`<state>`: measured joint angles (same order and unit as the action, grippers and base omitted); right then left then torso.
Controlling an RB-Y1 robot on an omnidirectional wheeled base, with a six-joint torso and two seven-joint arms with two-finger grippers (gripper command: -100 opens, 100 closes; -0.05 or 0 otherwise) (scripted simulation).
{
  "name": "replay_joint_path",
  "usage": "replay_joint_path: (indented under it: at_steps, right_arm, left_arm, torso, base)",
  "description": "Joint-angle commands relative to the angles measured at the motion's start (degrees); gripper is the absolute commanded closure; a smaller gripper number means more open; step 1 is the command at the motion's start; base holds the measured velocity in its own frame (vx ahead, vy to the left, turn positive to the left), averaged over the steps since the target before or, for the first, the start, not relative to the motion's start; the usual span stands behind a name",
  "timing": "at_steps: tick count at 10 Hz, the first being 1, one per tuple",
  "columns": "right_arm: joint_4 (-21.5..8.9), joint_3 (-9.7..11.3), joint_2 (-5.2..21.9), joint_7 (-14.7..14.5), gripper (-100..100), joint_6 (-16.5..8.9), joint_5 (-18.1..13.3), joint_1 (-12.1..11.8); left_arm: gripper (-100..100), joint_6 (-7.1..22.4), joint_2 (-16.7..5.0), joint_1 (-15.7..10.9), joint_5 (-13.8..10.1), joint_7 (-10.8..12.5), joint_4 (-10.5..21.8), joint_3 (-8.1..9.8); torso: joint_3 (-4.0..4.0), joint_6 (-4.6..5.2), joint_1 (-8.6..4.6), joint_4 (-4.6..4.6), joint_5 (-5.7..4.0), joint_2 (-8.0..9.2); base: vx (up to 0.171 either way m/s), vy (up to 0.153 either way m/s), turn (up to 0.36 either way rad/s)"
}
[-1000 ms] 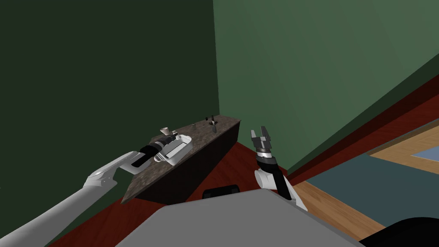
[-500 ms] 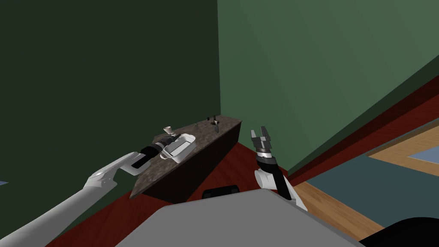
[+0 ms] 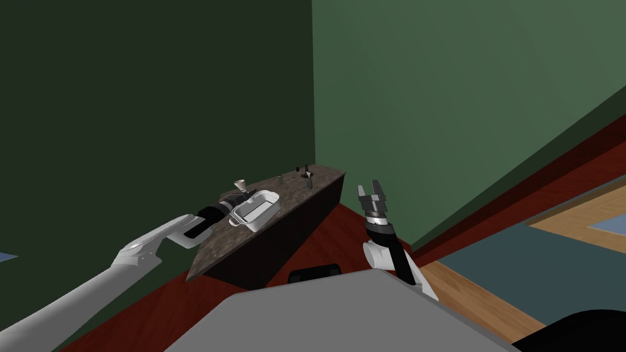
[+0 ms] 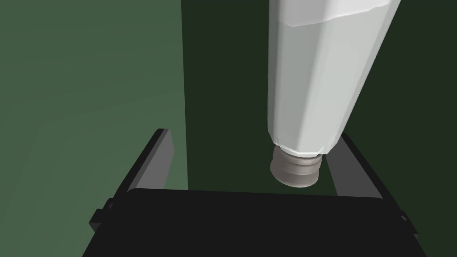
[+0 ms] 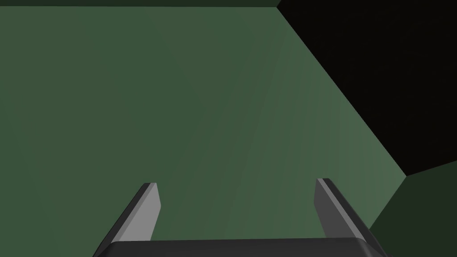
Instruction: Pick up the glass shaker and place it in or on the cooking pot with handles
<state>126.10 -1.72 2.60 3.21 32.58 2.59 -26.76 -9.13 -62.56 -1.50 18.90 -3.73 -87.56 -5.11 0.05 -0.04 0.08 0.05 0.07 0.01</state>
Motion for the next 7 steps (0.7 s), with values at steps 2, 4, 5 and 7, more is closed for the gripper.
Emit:
replay_joint_path:
  at_steps: [2,4,5,7]
  right_arm:
    - [0.0,0.0,0.0,0.0,0,0.0,0.0,0.0]
    - [0.0,0.0,0.0,0.0,0,0.0,0.0,0.0]
    - [0.0,0.0,0.0,0.0,0,0.0,0.0,0.0]
    - [0.0,0.0,0.0,0.0,0,0.0,0.0,0.0]
  left_arm:
    - [-100,0.58,-2.84,0.45,-1.01,1.86,-1.47,0.15]
    - [-100,1.08,-5.0,0.59,-1.76,3.2,-2.5,0.11]
    - [-100,1.32,-6.08,0.65,-2.13,3.86,-3.01,0.09]
    - [-100,1.82,-8.24,0.79,-2.89,5.2,-4.04,0.06]
  torso:
    - [-0.01,-0.01,-0.01,0.0,0.0,-0.02]
    - [-0.01,0.0,0.01,0.0,0.0,-0.01]
    - [-0.01,0.0,0.0,-0.01,0.0,-0.02]
    - [-0.01,0.0,0.01,-0.01,0.01,0.0]
  base:
    - [0.018,-0.021,0.022]
    - [0.015,-0.019,0.022]
    - [0.014,-0.02,0.021]
    - [0.011,-0.016,0.02]
